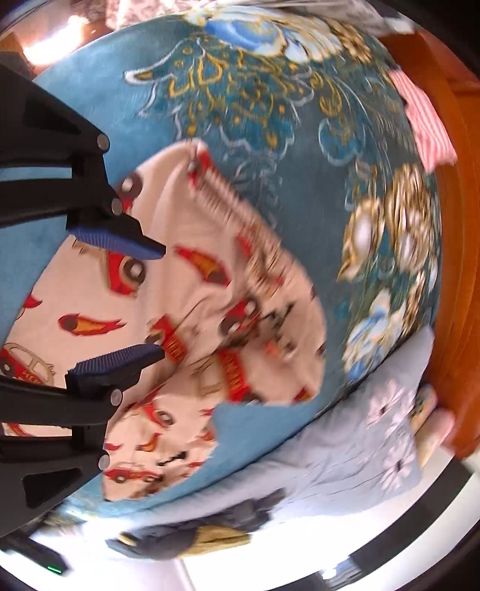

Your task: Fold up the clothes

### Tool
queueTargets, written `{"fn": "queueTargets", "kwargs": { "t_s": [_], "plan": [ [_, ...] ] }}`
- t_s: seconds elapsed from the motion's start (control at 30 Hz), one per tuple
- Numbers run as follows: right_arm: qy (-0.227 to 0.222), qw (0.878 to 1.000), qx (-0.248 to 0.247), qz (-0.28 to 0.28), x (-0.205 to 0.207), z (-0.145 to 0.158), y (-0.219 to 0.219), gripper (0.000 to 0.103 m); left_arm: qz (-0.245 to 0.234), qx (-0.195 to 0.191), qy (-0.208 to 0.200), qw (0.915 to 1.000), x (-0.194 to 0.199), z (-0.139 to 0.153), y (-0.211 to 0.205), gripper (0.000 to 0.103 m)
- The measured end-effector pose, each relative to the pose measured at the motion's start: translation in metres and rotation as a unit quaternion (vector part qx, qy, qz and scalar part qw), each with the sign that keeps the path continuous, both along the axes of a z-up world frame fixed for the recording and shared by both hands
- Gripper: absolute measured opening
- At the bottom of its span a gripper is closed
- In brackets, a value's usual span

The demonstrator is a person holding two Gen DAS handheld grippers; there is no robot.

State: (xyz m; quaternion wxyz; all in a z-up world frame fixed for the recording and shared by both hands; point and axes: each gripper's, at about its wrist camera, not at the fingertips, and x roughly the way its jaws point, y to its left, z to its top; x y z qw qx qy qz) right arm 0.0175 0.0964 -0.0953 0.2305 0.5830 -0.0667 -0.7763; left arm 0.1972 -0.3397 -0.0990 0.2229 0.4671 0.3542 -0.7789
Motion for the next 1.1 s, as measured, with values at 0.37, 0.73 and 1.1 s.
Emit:
{"fn": "queueTargets", "kwargs": {
  "t_s": [0.37, 0.73, 1.1],
  "plan": [
    [-0.027, 0.999, -0.013, -0.028, -0.047, -0.036, -0.046, 0.024, -0.001, 0.030, -0.032, 0.9990, 0.020, -0.030, 0.015, 0.054],
    [0.110, 0.993, -0.021, -0.029, -0.051, 0.047, -0.020, 0.001, 0.012, 0.043, -0.021, 0.9988, 0.021, -0.022, 0.009, 0.054],
    [0.138, 0.990, -0.008, -0.014, -0.036, 0.089, 0.024, 0.001, -0.006, 0.040, -0.019, 0.9990, -0.015, -0.011, 0.005, 0.055]
  ]
}}
